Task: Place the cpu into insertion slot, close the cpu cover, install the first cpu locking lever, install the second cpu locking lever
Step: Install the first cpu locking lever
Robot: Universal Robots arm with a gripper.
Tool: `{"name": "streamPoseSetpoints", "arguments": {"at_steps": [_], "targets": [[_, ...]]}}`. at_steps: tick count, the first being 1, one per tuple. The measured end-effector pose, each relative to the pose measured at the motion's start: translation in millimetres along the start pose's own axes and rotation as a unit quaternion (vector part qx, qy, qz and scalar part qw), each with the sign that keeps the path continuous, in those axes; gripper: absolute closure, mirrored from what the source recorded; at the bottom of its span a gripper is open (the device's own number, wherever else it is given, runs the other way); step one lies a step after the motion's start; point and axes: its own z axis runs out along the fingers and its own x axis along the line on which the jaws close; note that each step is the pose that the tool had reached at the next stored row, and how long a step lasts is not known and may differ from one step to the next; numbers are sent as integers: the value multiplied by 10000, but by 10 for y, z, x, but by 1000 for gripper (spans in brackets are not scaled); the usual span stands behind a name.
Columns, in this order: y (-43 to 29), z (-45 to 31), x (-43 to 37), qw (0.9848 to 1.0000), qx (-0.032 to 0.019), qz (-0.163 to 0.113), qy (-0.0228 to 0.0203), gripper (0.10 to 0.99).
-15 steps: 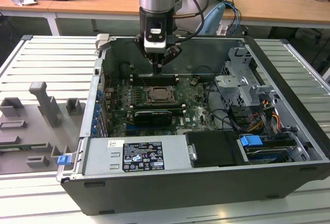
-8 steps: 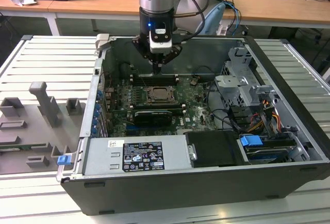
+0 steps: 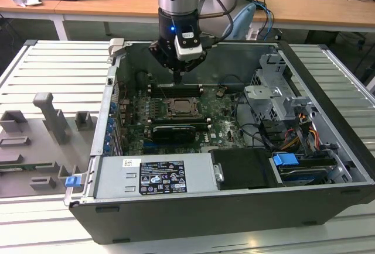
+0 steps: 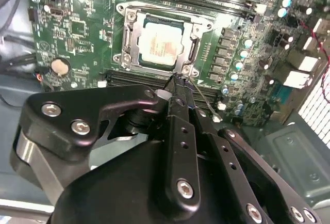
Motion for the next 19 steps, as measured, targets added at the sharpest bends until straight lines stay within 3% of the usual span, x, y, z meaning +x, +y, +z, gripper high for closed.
{"name": "streamPoseSetpoints", "arguments": {"at_steps": [4,6,13,16,19], "targets": [[0,0,0,9995,-8,-326,15,980],[0,0,0,9985,-13,-550,24,980],[0,0,0,9930,-27,-1177,52,980],[0,0,0,9895,-33,-1442,64,980],[0,0,0,9885,-35,-1511,67,980]]}}
